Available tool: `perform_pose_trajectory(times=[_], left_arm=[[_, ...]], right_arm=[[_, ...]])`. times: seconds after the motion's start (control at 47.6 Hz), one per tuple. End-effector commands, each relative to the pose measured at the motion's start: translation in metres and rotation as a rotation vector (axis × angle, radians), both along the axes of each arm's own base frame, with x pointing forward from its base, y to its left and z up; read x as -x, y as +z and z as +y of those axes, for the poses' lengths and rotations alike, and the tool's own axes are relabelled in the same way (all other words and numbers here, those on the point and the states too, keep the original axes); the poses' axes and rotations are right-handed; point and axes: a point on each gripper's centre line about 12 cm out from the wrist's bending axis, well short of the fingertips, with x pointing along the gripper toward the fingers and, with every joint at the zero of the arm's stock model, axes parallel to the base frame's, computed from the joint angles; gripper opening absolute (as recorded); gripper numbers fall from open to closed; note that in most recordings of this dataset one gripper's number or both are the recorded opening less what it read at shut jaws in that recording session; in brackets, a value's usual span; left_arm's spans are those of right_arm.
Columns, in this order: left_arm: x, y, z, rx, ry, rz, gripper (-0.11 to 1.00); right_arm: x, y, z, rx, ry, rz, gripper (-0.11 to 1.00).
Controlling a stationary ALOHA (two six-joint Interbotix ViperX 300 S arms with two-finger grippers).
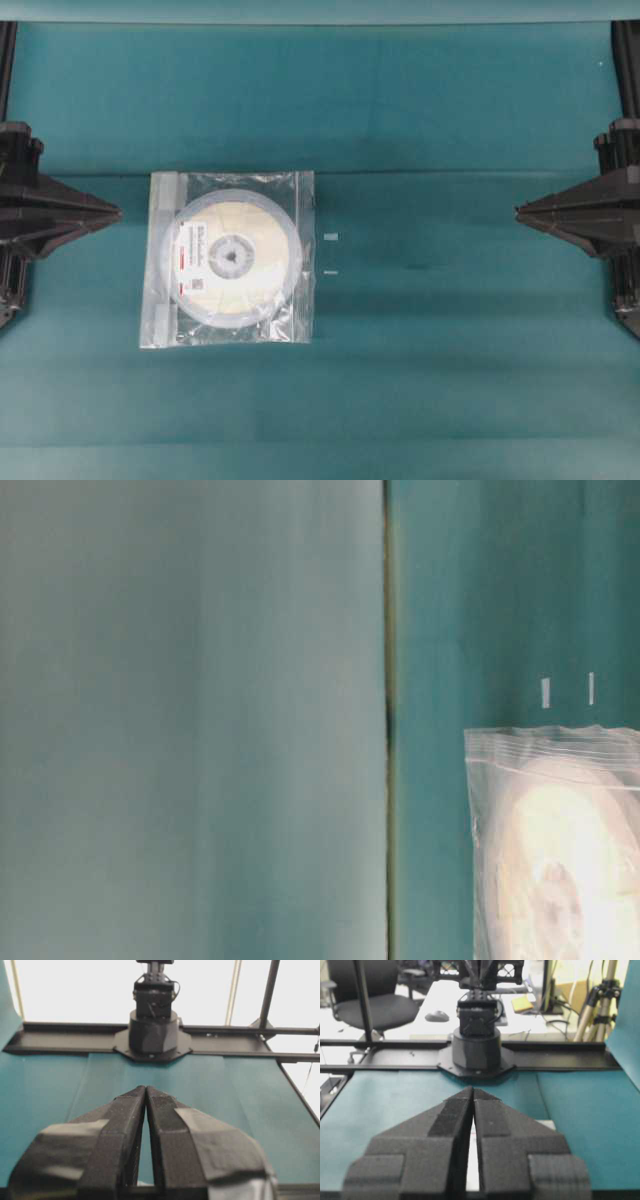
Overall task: Take out the reel from the clear zip bag.
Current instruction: 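Move both grippers inward toward the clear bag's left and right edges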
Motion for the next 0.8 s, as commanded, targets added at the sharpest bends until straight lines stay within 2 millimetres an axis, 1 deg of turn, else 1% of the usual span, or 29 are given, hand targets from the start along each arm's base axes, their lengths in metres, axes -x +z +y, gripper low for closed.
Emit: perform_pose_trajectory(times=[0.0,0.021,0.063,0.084,0.126,0.168,0.252,0.378,0.462,0.63,0.693,0.777], left_arm=[[-0.014,0.002,-0.002,0.037,-0.011,0.049,0.14],[-0.016,0.001,-0.002,0.054,-0.012,0.065,0.14],[-0.022,0.001,-0.002,0.092,-0.012,0.097,0.17],[-0.025,0.002,-0.002,0.112,-0.012,0.109,0.15],[-0.028,0.004,-0.002,0.15,-0.012,0.12,0.08],[-0.031,0.008,-0.002,0.181,-0.012,0.117,0.03],[-0.031,0.01,-0.002,0.229,-0.013,0.112,-0.01],[-0.032,0.004,-0.002,0.278,-0.008,0.148,-0.01],[-0.032,0.005,-0.002,0.368,-0.007,0.152,-0.01],[-0.033,-0.008,-0.001,0.668,0.013,0.192,-0.01],[-0.032,-0.018,-0.002,0.766,0.024,0.227,-0.01],[-0.03,-0.036,-0.002,0.854,0.066,0.301,-0.01]], right_arm=[[-0.004,-0.005,0.0,-0.023,0.0,0.025,0.08],[-0.006,-0.011,-0.001,-0.044,-0.005,0.06,0.08],[-0.009,-0.021,-0.003,-0.105,-0.018,0.125,0.12],[-0.01,-0.025,-0.003,-0.143,-0.024,0.16,0.11],[-0.014,-0.034,-0.004,-0.21,-0.033,0.222,0.05],[-0.017,-0.04,-0.004,-0.264,-0.04,0.273,0.03],[-0.024,-0.047,-0.003,-0.316,-0.047,0.322,0.02],[-0.036,-0.052,-0.004,-0.356,-0.061,0.352,0.02],[-0.044,-0.054,-0.006,-0.383,-0.076,0.37,0.02],[-0.062,-0.066,-0.017,-0.526,-0.148,0.413,0.02],[-0.07,-0.069,-0.018,-0.549,-0.157,0.426,0.02],[-0.08,-0.073,-0.019,-0.563,-0.167,0.447,0.02]])
